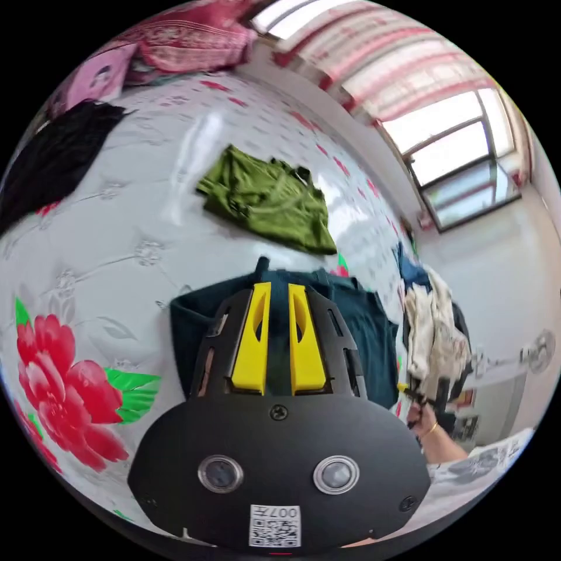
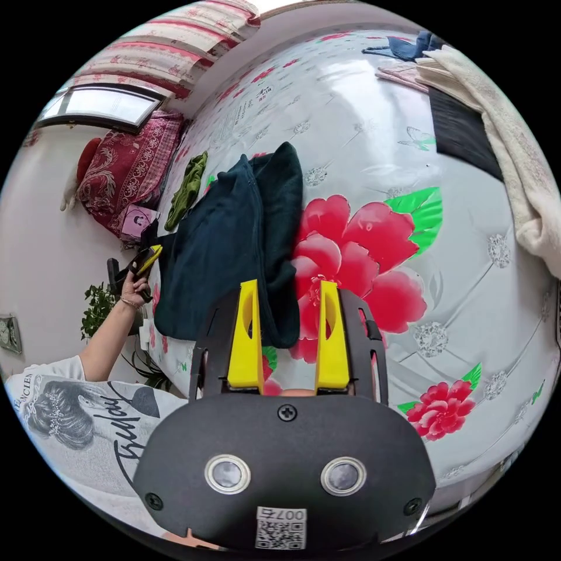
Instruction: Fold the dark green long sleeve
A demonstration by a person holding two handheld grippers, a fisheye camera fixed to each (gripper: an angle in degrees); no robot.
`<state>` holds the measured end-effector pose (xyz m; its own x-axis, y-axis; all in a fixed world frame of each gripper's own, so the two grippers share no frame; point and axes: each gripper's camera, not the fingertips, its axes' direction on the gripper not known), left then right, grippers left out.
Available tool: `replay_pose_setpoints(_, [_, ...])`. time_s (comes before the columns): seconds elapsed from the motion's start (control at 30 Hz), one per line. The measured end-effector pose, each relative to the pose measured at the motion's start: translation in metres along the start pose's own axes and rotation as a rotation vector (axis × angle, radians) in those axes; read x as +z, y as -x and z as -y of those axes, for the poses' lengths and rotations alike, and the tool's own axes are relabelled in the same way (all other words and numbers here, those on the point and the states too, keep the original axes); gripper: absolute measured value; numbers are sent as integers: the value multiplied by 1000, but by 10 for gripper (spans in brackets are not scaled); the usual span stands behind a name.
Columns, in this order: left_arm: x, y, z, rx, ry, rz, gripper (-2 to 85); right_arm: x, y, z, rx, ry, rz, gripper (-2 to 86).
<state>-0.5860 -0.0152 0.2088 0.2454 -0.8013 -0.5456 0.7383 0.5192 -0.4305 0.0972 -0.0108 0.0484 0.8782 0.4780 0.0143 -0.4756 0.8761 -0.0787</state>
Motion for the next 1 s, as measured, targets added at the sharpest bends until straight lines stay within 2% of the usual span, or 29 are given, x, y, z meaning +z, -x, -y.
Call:
replay_pose_setpoints(0.07, [-24,14,-3,-56,-55,77,54,-4,-6,-8,24,-6,27,134])
replay_pose_setpoints(0.17, [-34,12,-30,-17,35,116,56,-4,-12,-19,43,-20,61,134])
replay_pose_setpoints(0.3, [-58,15,-92,-53,72,82,60,6,-8,-14,35,60,86,121])
replay_pose_setpoints(0.43, [-97,28,-160,-169,62,24,65,7,10,5,-23,103,-9,90])
replay_pose_setpoints(0.53, [-120,35,-189,-223,71,-6,72,-8,60,34,-207,96,33,72])
replay_pose_setpoints(0.63, [-134,44,-210,-252,75,-30,80,-12,153,50,-538,120,-25,56])
replay_pose_setpoints(0.7, [-137,51,-220,-274,79,-50,86,0,232,38,-808,176,-21,48])
replay_pose_setpoints(0.8, [-138,62,-234,-327,89,-129,98,32,301,-3,-1027,265,52,46])
replay_pose_setpoints(0.87, [-137,71,-242,-363,84,-185,106,61,317,-28,-1052,308,110,51])
replay_pose_setpoints(1.0, [-135,85,-254,-416,115,-276,127,122,301,-40,-930,494,157,75])
